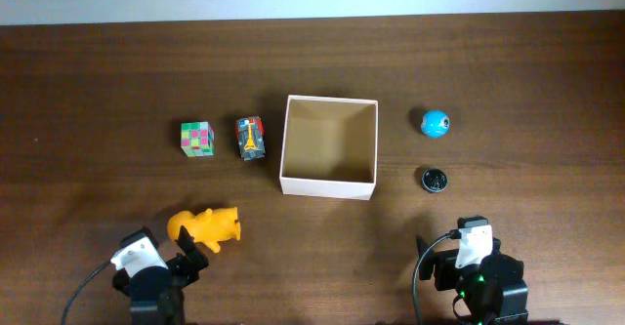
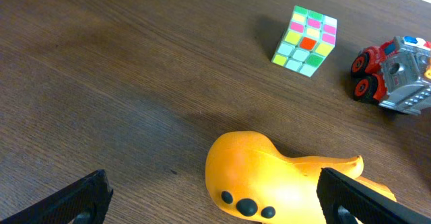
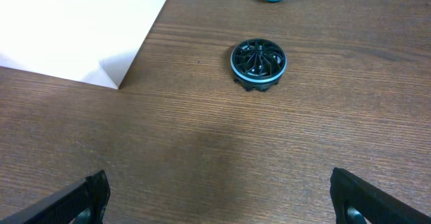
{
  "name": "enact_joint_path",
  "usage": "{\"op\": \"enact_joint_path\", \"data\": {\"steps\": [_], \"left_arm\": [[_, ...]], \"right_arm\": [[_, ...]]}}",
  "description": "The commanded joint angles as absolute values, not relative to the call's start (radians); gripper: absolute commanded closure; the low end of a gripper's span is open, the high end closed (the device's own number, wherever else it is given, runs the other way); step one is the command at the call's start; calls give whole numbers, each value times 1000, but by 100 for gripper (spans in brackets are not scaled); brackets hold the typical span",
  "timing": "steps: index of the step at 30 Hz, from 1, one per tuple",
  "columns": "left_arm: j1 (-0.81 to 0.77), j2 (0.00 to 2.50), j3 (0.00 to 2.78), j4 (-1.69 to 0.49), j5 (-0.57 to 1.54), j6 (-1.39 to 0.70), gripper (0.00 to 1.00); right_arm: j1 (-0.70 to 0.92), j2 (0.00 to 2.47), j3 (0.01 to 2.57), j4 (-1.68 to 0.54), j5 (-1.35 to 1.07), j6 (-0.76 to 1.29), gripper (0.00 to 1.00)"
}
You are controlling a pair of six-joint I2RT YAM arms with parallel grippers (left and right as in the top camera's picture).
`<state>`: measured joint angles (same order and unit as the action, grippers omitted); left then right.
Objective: Pack container
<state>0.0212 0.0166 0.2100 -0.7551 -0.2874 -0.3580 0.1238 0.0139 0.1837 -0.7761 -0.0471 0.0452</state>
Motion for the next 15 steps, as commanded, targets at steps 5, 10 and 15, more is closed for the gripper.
{"op": "enact_joint_path", "data": {"steps": [5,10,15], "left_arm": [[27,6,196,-757,-281,-343,1],[27,6,196,-752,-275,-343,1],[27,6,196,-696,-116,-344,1]], "right_arm": [[117,4,179,-770,-52,45,2],[117,6,179,-769,-53,45,1],[117,6,179,-746,-175,45,1]]}}
